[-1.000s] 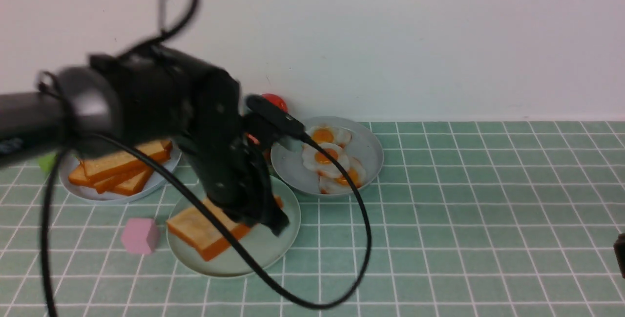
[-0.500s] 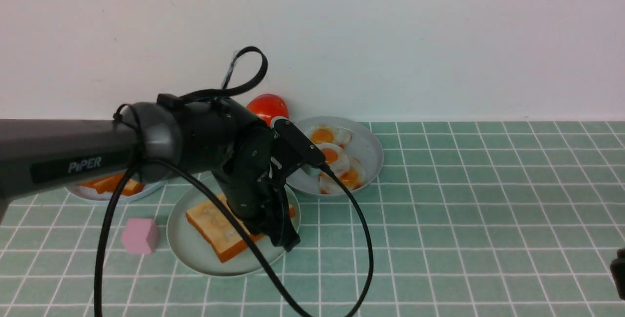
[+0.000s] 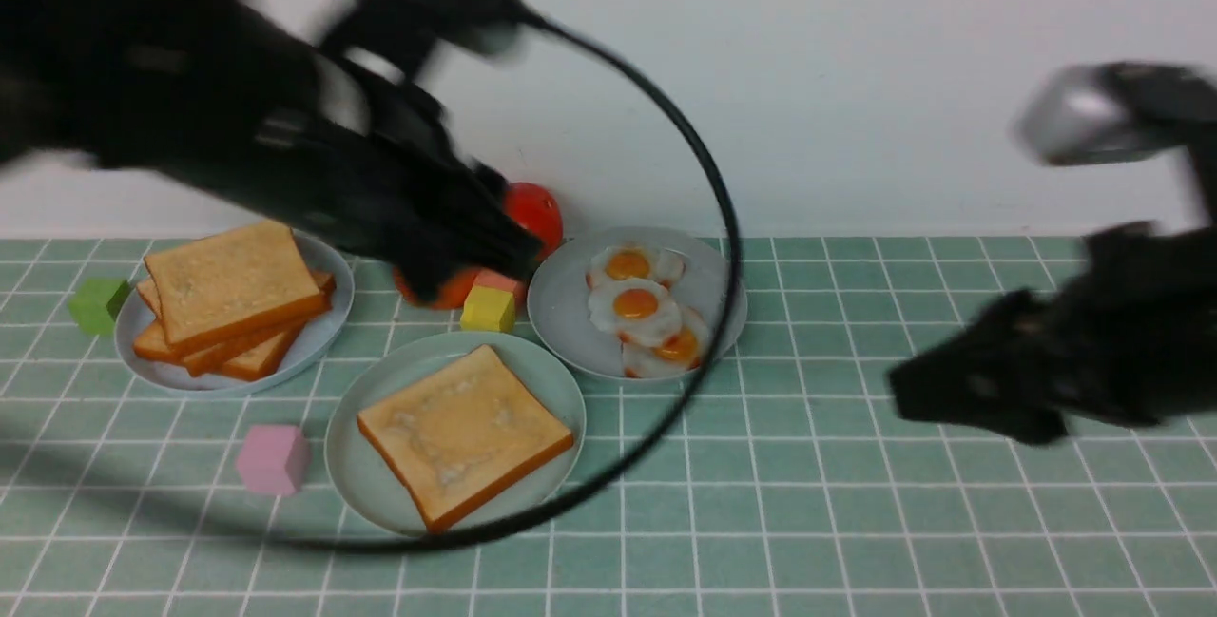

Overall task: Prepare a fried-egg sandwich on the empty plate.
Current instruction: Use the right arm to grab a fried egg

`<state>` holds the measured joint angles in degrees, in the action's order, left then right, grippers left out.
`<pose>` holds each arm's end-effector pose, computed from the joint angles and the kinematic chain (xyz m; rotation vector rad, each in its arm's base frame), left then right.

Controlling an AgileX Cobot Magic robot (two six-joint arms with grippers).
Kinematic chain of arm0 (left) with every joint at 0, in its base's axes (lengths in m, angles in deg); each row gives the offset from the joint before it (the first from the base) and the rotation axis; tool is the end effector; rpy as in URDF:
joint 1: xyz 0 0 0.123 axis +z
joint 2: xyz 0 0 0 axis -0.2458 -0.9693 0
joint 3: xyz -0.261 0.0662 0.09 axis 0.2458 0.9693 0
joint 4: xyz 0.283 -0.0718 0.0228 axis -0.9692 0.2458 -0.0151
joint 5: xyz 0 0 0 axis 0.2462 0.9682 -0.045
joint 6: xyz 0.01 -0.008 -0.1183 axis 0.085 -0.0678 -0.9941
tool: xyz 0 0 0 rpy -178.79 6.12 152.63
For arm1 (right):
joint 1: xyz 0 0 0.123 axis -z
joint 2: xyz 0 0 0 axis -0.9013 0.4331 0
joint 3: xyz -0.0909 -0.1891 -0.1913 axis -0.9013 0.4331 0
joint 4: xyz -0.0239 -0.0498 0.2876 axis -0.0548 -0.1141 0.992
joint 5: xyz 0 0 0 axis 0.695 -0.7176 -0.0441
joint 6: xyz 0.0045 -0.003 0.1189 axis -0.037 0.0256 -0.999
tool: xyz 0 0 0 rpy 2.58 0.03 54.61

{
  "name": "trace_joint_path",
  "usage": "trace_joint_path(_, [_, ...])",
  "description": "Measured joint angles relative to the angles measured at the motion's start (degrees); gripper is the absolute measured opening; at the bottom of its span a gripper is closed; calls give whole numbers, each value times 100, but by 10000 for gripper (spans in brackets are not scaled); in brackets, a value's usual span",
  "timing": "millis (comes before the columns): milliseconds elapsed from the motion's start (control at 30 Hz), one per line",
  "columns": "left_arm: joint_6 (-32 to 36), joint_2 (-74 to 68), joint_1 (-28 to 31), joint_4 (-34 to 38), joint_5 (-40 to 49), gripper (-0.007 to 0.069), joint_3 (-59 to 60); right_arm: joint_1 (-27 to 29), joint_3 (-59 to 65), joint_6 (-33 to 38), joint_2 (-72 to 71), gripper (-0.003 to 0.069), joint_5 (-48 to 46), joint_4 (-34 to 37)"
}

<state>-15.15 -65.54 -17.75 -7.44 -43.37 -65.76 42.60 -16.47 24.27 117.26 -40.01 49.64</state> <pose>0.3025 -0.1809 0.3518 0.6355 2.1974 -0.2115 0.2579 0.1488 0.3163 -0.4855 2.3764 0.6722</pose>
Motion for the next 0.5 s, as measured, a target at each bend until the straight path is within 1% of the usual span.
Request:
trace_joint_path(33, [-151,543,0,-41,-94,131,301,0,-113,0,486,342,228,21])
trace_joint_path(100, [-318,1277,0,-41,-288,11,850,0,-333,0,1082,342,434,41])
trace_joint_path(133, [-400,1560,0,-6,-375,-14,1100,0,-498,0,1375,342,481,46])
trace_joint_path(167, [-457,1768,0,17,-441,-13,1295,0,-571,0,1491,342,490,46])
trace_joint_path(200, [-570,2313,0,142,-626,-13,1843,0,-891,0,1954,342,497,66])
trace_joint_path(333, [-822,3563,0,382,-1256,-13,3196,0,-1760,0,3026,343,396,149])
trace_joint_path(500, [-861,4972,0,534,-2123,-13,4398,74,-2917,0,4203,344,230,276])
